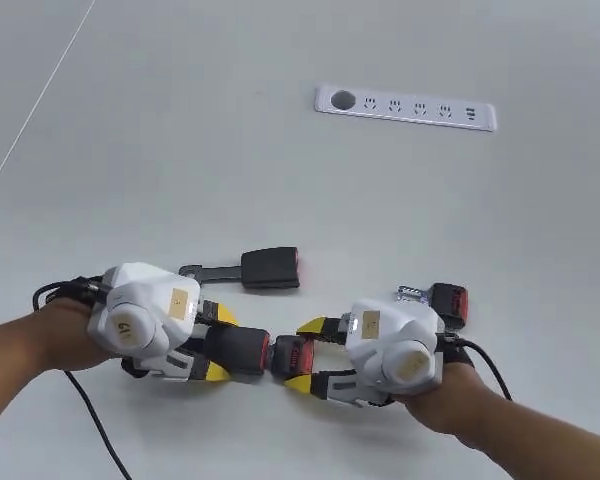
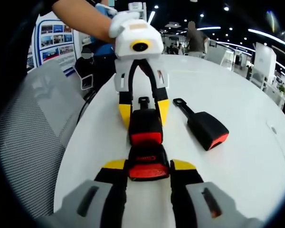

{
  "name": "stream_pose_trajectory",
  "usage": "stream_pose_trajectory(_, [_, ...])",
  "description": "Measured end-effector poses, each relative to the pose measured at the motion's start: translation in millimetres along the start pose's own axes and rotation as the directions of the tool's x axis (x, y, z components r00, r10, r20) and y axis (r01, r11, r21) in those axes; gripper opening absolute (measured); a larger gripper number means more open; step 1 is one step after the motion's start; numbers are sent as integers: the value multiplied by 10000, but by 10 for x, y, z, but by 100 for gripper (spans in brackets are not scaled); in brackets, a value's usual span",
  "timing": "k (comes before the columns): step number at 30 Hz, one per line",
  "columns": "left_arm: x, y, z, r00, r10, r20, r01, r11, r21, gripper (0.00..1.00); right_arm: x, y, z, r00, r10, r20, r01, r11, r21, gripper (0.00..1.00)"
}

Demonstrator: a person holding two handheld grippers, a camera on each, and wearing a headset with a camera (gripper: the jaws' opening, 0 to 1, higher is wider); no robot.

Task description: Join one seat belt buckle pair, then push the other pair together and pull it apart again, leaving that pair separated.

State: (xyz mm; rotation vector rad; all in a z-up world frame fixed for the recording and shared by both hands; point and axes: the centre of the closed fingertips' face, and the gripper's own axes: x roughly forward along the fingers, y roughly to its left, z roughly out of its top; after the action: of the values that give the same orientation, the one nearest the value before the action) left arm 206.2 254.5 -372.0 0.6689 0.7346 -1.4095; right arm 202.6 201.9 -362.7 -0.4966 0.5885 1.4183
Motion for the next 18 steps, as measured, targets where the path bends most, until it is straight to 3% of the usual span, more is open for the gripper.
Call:
stream_pose_trajectory(1, [9, 15, 6, 9998, 91, -178, -98, 9993, -360, 36, -17, -34, 5, 9996, -240, -119, 240, 9997, -51, 41])
stream_pose_trajectory(2, [16, 16, 20, 9996, 204, -179, -223, 9931, -1154, 39, -34, -50, 31, 9995, -313, 10, 313, 9995, -65, 51])
stream_pose_trajectory(3, [18, 17, 56, 9999, 162, -9, -162, 9876, -1562, 46, -51, -74, 68, 9989, -426, 205, 425, 9991, 55, 58])
stream_pose_trajectory(5, [-8, 70, 100, 9990, 414, 189, -383, 9892, -1415, 65, -127, -131, 124, 9966, -681, 471, 651, 9959, 624, 69])
stream_pose_trajectory(7, [-63, 81, 143, 9985, 451, 305, -397, 9862, -1607, 64, -225, -184, 122, 9951, -834, 535, 802, 9950, 601, 69])
stream_pose_trajectory(9, [-121, 115, 220, 9957, 621, 685, -489, 9827, -1788, 64, -328, -255, 90, 9923, -1098, 576, 1049, 9911, 822, 70])
stream_pose_trajectory(12, [-190, 175, 259, 9937, 793, 797, -618, 9776, -2014, 72, -485, -341, 12, 9894, -1348, 540, 1287, 9861, 1047, 70])
stream_pose_trajectory(18, [-316, 300, 320, 9896, 1112, 912, -900, 9734, -2106, 74, -846, -546, -207, 9836, -1781, 302, 1721, 9747, 1426, 73])
